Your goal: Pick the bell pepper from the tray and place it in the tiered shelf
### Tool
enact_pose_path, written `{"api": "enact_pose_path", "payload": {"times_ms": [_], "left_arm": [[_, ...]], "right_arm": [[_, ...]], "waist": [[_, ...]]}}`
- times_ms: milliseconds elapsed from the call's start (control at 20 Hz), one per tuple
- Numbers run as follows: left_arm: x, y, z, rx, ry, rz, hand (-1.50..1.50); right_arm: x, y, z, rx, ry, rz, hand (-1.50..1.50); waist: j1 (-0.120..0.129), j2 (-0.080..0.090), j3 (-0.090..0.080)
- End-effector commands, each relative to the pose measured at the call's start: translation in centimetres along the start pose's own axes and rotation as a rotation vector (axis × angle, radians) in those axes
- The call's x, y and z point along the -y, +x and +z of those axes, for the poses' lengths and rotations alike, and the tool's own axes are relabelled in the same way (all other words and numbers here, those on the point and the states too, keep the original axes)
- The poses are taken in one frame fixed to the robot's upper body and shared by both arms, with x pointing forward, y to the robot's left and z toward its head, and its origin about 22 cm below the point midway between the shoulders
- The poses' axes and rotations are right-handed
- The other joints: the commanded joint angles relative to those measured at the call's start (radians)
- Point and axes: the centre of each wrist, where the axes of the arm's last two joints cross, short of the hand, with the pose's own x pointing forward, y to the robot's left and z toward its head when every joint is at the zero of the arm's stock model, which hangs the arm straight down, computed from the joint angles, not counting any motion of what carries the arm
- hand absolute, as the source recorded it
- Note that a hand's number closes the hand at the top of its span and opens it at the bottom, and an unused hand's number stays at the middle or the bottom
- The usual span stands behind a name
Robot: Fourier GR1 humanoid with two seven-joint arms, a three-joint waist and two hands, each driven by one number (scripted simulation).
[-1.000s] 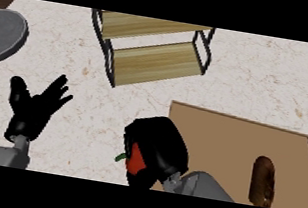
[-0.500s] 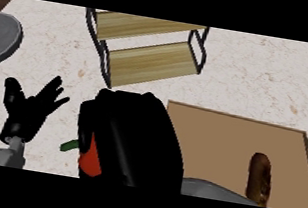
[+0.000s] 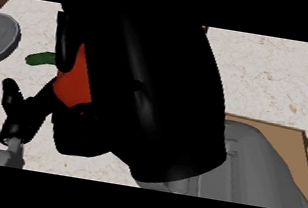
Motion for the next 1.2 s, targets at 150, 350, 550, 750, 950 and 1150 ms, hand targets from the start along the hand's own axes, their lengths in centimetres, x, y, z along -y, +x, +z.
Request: {"api": "enact_pose_path", "payload": {"times_ms": [150, 350, 550, 750, 950, 1150], "left_arm": [[0.5, -0.8, 0.1, -0.044, -0.003, -0.021, 0.0], [1.5, -0.8, 1.0, -0.052, -0.031, -0.006, 0.0], [0.2, -0.7, -0.7, -0.031, -0.019, -0.01, 0.0], [-0.2, -1.8, -0.1, -0.043, -0.003, 0.007, 0.0], [1.1, -1.2, -0.2, -0.016, -0.018, -0.004, 0.0], [0.5, 0.7, -1.1, -0.024, -0.012, -0.006, 0.0]], "right_arm": [[4.8, 0.7, -4.7, -0.12, -0.049, -0.005, 1.5], [6.8, -0.3, -7.9, -0.138, -0.074, 0.005, 1.5], [7.1, -1.4, -11.1, -0.127, -0.052, 0.013, 1.5], [5.8, -2.4, -12.9, -0.12, -0.003, 0.06, 1.5], [5.3, -3.3, -14.4, -0.11, 0.023, 0.098, 1.5], [3.9, -6.3, -15.6, -0.113, 0.025, 0.112, 1.5]], "waist": [[-0.001, 0.005, -0.003], [0.008, 0.007, -0.003], [0.008, 0.013, -0.004], [0.015, 0.013, -0.005], [0.015, 0.014, -0.005], [0.013, 0.016, -0.004]]}}
